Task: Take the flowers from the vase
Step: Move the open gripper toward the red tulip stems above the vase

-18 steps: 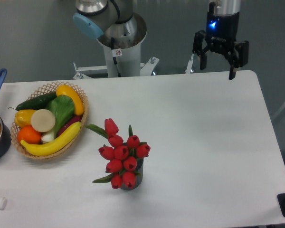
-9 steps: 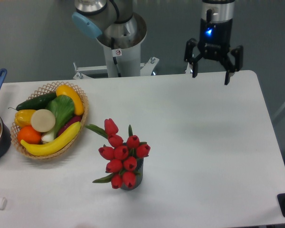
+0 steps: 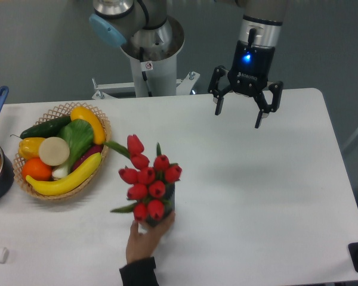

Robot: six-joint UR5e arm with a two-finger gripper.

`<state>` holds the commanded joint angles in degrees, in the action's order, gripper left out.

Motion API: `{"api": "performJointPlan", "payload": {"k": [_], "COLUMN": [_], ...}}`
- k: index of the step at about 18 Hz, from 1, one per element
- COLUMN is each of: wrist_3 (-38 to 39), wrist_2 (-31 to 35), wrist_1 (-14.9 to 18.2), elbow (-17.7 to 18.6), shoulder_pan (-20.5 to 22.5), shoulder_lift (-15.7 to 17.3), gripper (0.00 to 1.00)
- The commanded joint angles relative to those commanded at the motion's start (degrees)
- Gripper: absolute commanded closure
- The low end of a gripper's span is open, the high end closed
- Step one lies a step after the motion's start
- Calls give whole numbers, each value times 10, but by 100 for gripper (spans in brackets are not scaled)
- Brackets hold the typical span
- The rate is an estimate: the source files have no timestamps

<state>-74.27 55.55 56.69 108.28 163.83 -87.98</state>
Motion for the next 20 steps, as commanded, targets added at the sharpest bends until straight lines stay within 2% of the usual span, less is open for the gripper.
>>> {"api": "performJointPlan", "payload": {"k": [8,11,15,18,20], "wrist_3": [-9,-28,-37,-37,-35], "wrist_2": [-84,-86,-88,-91,-112], "wrist_1": [-4,-4,-32,-38,-65], "elbow": [18,17,17,21,22], "shoulder_pan": [-4,-26,-65,-85,-104], "shoulder_lift": [-11,-26,-55,-63,-80], "gripper": [0,0,0,0,0]}}
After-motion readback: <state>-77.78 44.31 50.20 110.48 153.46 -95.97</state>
